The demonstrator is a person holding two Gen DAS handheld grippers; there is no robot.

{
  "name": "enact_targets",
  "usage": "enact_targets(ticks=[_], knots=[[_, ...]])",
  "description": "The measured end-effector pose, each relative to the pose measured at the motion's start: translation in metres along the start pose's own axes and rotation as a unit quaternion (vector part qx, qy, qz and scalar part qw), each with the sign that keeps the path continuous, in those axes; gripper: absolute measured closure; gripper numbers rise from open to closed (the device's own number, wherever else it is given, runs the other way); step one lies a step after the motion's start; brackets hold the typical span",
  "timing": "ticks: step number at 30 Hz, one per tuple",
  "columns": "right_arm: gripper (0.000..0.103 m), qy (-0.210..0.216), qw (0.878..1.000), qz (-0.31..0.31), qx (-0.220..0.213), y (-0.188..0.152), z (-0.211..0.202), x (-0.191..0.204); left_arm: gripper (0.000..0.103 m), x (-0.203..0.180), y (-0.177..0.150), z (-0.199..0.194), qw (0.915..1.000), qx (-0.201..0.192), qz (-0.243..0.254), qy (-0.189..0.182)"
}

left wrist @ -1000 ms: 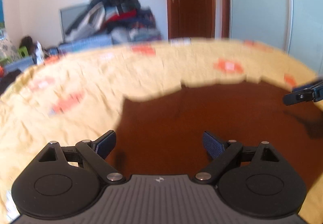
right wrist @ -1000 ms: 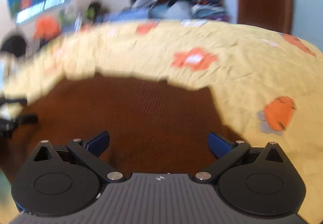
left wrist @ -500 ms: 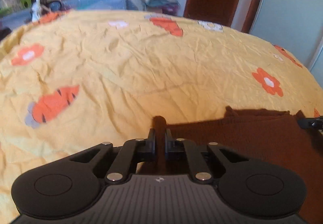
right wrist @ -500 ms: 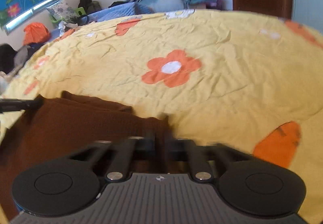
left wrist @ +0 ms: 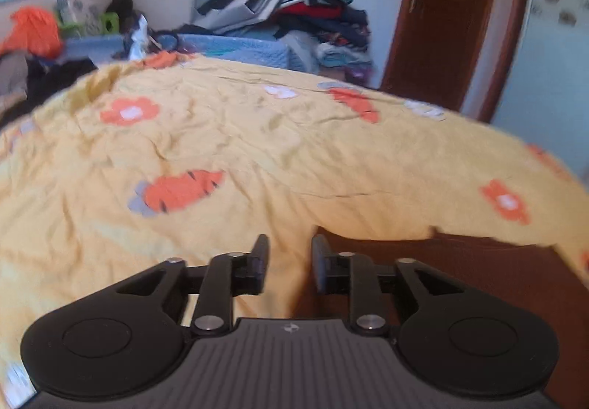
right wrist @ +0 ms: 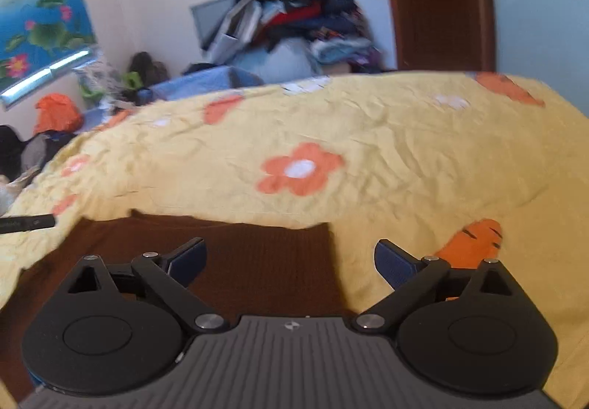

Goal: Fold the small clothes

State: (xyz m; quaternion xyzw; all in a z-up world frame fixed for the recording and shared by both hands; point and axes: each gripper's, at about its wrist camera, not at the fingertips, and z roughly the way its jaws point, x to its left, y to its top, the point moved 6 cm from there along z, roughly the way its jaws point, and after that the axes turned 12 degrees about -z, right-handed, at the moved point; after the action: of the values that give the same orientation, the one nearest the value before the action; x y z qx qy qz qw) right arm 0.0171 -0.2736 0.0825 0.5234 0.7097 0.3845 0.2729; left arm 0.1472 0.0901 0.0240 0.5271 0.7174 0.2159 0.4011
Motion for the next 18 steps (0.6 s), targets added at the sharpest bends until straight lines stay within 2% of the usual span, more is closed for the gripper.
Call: enact_targets(ticks=[1, 2, 5, 6, 7, 9, 12, 14, 15, 16, 18], knots=[[0.005, 0.011, 1.000, -0.008, 0.001, -0.002, -0.004, 0.009, 0.050, -0.005, -0.009, -0.005, 0.9999, 0.010, -0.001, -0.009], [0.005, 0.017, 1.000, -0.015, 0.010, -0.007, -0.005, 0.018, 0.044, -0.009, -0.020, -0.008, 0.9996, 0.023, 0.006, -0.013], [0.006, 0.014, 0.996, -0.061, 0.066, -0.036, 0.007, 0.037, 0.042, -0.014, -0.054, -0.001, 0.9965, 0.061, 0.054, -0.018], [0.005, 0.006, 0.994, -0.088, 0.071, -0.048, 0.011, 0.040, 0.039, -0.014, -0.062, -0.003, 0.9958, 0.032, 0.084, -0.016], [0.004, 0.004, 0.993, -0.109, 0.053, -0.053, 0.008, 0.042, 0.035, -0.012, -0.067, -0.001, 0.9943, 0.021, 0.104, -0.010], [0.005, 0.018, 0.996, -0.073, 0.048, -0.050, 0.008, 0.032, 0.035, -0.006, -0.060, -0.002, 0.9962, 0.030, 0.081, -0.013], [0.006, 0.003, 0.996, -0.073, 0.057, -0.046, 0.003, 0.034, 0.036, 0.009, -0.051, -0.016, 0.9983, 0.031, 0.041, 0.028], [0.005, -0.013, 0.995, -0.076, 0.057, -0.046, -0.014, 0.045, 0.035, 0.027, -0.054, -0.041, 0.9992, 0.030, -0.019, 0.017], [0.003, -0.005, 0.996, -0.080, 0.048, -0.048, -0.024, 0.053, 0.032, 0.037, -0.059, -0.054, 0.9981, 0.028, -0.055, 0.007], [0.002, 0.009, 0.996, -0.085, 0.040, -0.050, -0.033, 0.060, 0.027, 0.046, -0.067, -0.066, 0.9955, 0.029, -0.090, -0.002], [0.000, 0.017, 0.994, -0.105, 0.041, -0.061, -0.041, 0.070, 0.026, 0.062, -0.090, -0.085, 0.9886, 0.035, -0.145, -0.020]])
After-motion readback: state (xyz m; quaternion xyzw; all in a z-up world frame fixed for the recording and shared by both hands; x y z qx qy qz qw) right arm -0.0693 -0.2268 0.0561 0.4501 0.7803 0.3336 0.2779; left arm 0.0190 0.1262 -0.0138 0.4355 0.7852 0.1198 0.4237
